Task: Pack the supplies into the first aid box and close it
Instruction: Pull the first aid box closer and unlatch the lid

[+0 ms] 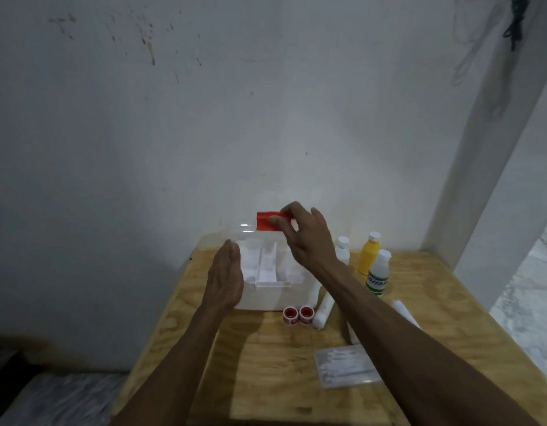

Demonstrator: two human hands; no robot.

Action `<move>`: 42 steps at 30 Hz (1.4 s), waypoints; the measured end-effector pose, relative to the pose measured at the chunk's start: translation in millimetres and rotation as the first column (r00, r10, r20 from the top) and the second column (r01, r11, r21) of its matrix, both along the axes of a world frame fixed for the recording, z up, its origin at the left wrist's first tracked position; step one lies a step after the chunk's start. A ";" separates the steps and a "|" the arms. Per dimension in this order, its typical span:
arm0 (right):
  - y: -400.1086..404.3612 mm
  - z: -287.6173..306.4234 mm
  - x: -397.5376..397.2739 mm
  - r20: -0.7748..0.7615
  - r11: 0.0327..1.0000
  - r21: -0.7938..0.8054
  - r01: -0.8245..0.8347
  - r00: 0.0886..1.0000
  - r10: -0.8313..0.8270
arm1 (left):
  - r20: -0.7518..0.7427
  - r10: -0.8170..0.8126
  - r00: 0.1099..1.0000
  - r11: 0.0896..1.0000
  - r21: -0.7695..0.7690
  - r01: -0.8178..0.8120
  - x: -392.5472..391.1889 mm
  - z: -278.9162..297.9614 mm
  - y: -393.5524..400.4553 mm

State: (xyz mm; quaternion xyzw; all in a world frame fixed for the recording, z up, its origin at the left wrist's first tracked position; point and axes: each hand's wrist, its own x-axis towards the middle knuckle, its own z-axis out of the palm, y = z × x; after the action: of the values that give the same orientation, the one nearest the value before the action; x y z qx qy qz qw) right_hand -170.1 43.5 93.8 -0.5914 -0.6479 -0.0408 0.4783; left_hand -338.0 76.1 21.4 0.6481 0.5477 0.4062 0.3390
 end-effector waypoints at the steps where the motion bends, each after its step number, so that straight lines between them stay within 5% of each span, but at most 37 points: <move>1: 6.7 7.4 0.7 -0.006 1.000 0.007 0.010 1.000 -0.010 | -0.079 0.002 0.997 0.999 0.038 0.001 2.0 1.5 1.3; 7: 49.0 33.9 11.6 -0.028 0.995 -0.026 0.092 0.995 -0.093 | -0.424 -0.081 0.902 0.994 0.036 0.106 8.1 4.6 19.8; 28: 150.8 43.9 36.6 -0.137 0.960 -0.040 0.277 0.950 -0.280 | -0.463 -0.066 0.884 0.997 0.004 0.077 19.3 -2.7 43.8; 42: 132.3 45.5 45.6 0.042 0.951 -0.070 0.302 0.953 -0.299 | -0.461 -0.072 0.884 0.996 0.007 0.085 20.3 1.5 38.8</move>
State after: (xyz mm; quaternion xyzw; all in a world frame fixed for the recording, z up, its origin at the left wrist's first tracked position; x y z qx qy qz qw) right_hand -124.5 175.8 139.3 -0.7002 -0.5588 -0.0976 0.4336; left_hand -317.8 114.9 22.9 0.7521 0.5801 0.2343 0.2071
